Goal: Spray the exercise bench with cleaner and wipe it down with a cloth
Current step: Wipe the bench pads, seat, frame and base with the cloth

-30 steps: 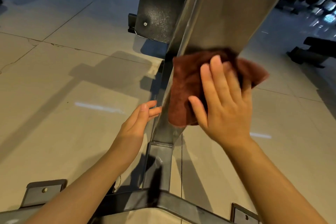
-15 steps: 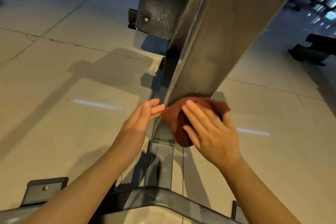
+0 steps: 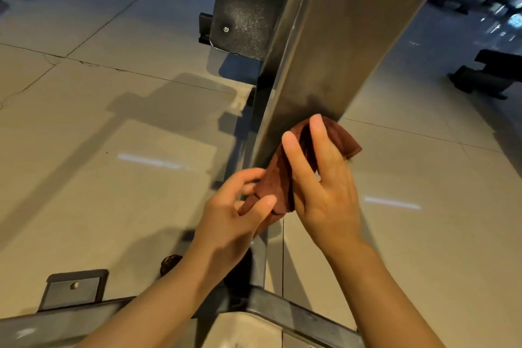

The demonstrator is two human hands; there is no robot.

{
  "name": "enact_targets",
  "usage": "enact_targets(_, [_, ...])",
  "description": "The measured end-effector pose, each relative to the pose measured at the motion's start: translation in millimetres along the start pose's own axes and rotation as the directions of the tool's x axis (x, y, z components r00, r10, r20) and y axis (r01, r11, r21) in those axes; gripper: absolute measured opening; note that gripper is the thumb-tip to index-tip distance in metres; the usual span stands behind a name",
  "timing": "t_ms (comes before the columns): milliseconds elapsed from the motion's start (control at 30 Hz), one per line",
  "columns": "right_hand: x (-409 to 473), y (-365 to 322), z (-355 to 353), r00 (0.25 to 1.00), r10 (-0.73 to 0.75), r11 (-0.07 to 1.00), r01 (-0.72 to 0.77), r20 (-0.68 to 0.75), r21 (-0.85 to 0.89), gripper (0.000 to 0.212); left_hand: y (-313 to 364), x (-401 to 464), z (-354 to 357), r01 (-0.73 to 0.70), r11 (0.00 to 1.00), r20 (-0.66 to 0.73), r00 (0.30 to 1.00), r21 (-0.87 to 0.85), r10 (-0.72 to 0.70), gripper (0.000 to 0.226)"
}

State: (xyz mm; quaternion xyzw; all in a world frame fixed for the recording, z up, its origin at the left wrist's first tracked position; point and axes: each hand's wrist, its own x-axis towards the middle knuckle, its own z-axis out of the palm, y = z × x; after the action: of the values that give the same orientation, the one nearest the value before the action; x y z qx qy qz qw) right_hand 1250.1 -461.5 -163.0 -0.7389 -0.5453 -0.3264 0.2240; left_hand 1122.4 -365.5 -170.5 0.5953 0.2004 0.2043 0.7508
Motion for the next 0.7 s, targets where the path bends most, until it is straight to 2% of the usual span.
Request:
enact_targets(100, [-7.3, 1.1, -5.7, 0.998, 0.063, 0.998, -0.062, 0.028, -0.009, 0.041, -6.0, 0.1, 0.6, 0.014, 0.992, -0.081, 0.997, 0.126, -0.003, 0.018])
enact_targets(200, [-9.1, -1.0, -15.7, 0.988, 0.137, 0.990, -0.138, 0.072, 0.000, 0.022, 5.1, -7.7, -6.5, -0.003, 0.962, -0.110, 0.993, 0.274, 0.034, 0.020])
enact_targets(300, [-15.2, -12.4, -38.0, 0.938, 0.224, 0.956, -0.265, 0.266, 0.128, 0.006, 15.0, -12.1, -22.7, -0.070, 0.890, -0.105, 0.986, 0.450, 0.131, 0.024])
enact_targets(367, [-22.6, -24.5, -57.2, 0.864, 0.305, 0.864, -0.428, 0.400, 0.266, 0.002, 19.9, -17.1, -26.7, -0.117, 0.795, -0.126, 0.964, 0.595, 0.236, 0.026])
enact_targets(467, [-28.1, -45.7, -79.3, 0.754, 0.336, 0.576, -0.639, 0.565, 0.510, 0.002, 28.3, -29.5, -17.4, -0.115, 0.716, -0.180, 0.929, 0.688, 0.323, 0.024])
enact_targets(500, [-29.2, -53.1, -84.1, 0.745, 0.323, 0.471, -0.662, 0.584, 0.584, 0.002, 29.4, -35.4, -11.8, -0.101, 0.737, -0.175, 0.942, 0.668, 0.288, 0.024])
enact_targets(567, [-33.0, -66.1, -90.5, 0.742, 0.332, 0.315, -0.669, 0.582, 0.673, 0.003, 30.0, -48.6, 2.4, -0.016, 0.885, -0.129, 0.988, 0.464, 0.086, 0.022])
enact_targets(633, [-39.8, -76.4, -95.2, 0.739, 0.384, 0.290, -0.665, 0.553, 0.688, 0.002, 31.7, -64.3, 15.2, 0.137, 0.971, -0.031, 0.991, 0.198, -0.134, 0.015])
enact_targets(700, [-49.7, -84.1, -100.3, 0.732, 0.442, 0.323, -0.668, 0.517, 0.670, 0.005, 29.7, -79.1, 19.0, 0.233, 0.970, 0.071, 0.969, 0.067, -0.238, 0.031])
